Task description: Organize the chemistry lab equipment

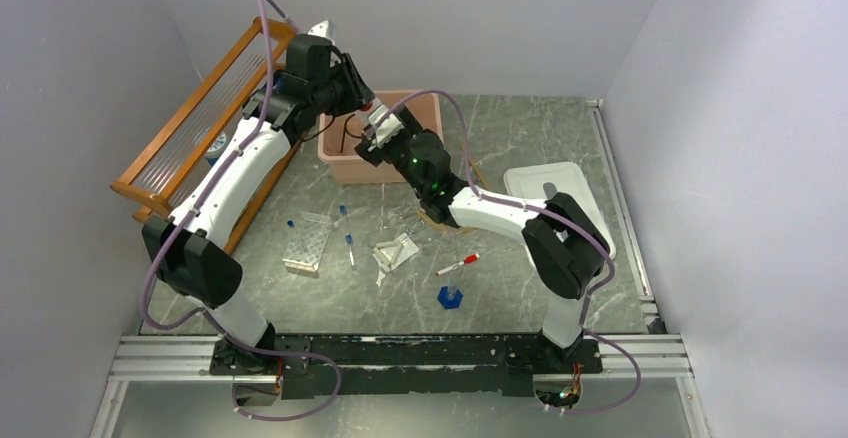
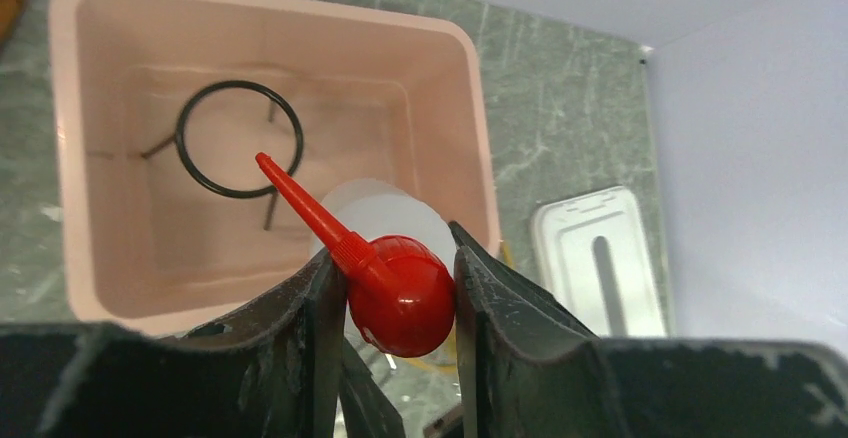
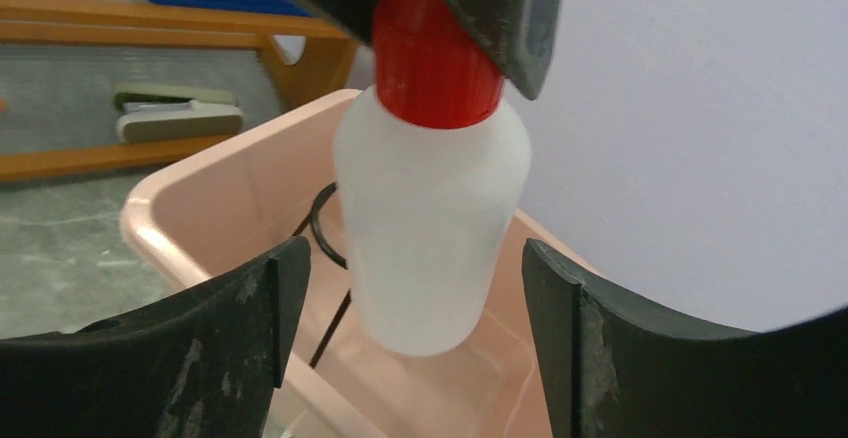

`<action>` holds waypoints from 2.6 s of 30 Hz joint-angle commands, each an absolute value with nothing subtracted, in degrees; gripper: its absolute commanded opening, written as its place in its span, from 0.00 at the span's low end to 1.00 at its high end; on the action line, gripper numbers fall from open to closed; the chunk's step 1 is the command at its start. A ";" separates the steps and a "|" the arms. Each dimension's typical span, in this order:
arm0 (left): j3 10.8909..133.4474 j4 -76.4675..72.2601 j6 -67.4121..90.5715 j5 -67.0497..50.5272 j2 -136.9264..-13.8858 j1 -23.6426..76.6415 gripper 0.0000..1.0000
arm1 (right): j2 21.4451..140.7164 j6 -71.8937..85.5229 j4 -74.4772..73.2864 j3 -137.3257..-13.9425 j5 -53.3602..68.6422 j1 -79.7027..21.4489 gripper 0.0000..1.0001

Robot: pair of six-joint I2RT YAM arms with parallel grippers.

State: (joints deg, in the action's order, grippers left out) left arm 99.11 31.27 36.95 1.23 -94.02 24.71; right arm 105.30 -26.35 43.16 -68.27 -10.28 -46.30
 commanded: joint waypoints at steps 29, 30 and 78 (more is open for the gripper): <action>87.13 13.30 14.73 14.60 -100.53 23.96 0.16 | 83.12 -2.73 31.45 -55.41 14.20 -34.62 0.79; 86.18 11.69 14.72 14.56 -100.41 23.79 0.16 | 83.20 -2.75 31.28 -55.50 14.23 -34.56 0.79; 76.87 9.43 19.25 11.47 -101.33 20.13 0.60 | 85.49 1.74 22.87 -59.73 9.21 -34.61 0.78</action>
